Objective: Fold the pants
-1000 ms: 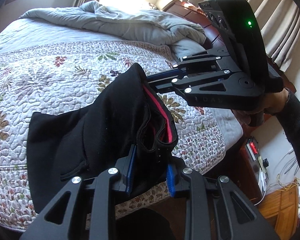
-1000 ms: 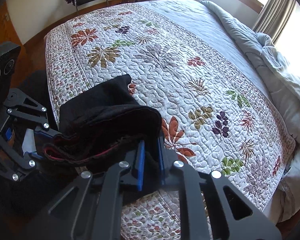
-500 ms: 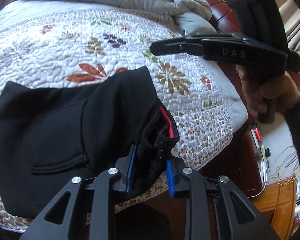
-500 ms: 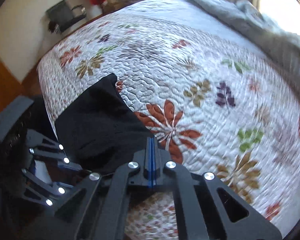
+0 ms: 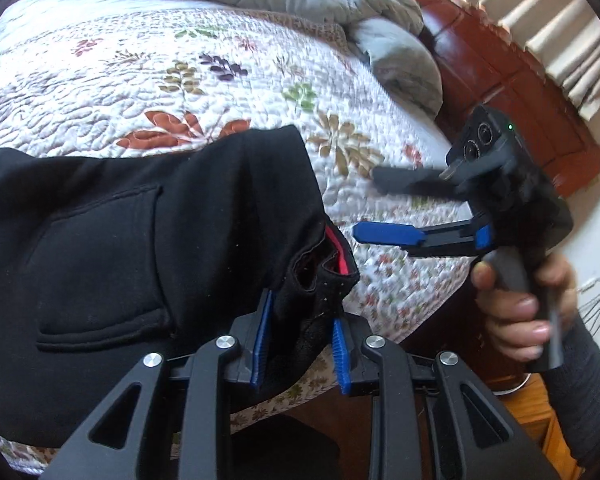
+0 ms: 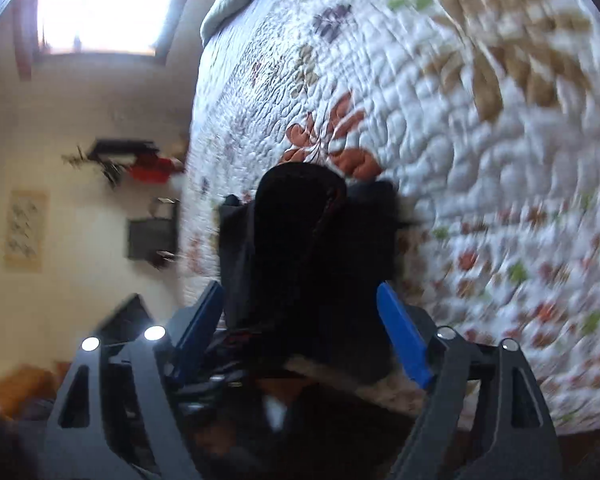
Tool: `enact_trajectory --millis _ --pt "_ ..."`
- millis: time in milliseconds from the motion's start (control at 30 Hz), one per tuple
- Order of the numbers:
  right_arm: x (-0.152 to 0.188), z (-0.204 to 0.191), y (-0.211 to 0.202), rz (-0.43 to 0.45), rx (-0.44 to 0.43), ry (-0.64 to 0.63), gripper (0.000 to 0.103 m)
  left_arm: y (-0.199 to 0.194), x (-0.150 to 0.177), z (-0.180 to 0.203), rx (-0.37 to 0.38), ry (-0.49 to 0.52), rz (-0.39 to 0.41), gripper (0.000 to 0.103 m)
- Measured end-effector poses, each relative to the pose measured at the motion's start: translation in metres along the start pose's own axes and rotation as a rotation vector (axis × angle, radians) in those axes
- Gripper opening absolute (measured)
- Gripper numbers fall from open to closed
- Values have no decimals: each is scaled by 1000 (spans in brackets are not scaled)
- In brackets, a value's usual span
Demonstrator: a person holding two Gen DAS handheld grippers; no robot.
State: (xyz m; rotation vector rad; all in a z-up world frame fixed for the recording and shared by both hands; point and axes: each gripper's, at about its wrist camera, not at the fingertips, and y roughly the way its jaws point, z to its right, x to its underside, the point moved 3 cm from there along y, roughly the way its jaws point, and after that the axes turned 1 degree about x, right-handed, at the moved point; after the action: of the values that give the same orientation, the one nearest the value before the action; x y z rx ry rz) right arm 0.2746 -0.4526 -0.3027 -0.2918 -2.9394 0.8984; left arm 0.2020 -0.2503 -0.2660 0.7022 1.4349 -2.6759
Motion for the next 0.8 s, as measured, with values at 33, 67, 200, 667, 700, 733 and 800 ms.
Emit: enact_trajectory --millis 33,67,200,667,700,733,800 --pt "1 4 -1 11 -32 36 88 8 2 3 -6 17 -41 43" --pt "2 8 -3 32 -66 66 88 16 5 6 -3 35 -87 48" --pt "10 17 2 42 -86 111 88 -3 8 13 118 44 -35 79" --pt "36 1 48 -67 -44 43 88 -129 56 -155 -13 -332 124 83" --pt "34 -1 52 -69 -32 37 88 -133 59 -162 -23 -347 131 83" --pt "33 -4 56 -76 -27 31 88 -138 64 -169 -33 -368 140 83" --pt "30 -11 60 -82 -24 17 87 -144 71 -179 -39 -404 153 83"
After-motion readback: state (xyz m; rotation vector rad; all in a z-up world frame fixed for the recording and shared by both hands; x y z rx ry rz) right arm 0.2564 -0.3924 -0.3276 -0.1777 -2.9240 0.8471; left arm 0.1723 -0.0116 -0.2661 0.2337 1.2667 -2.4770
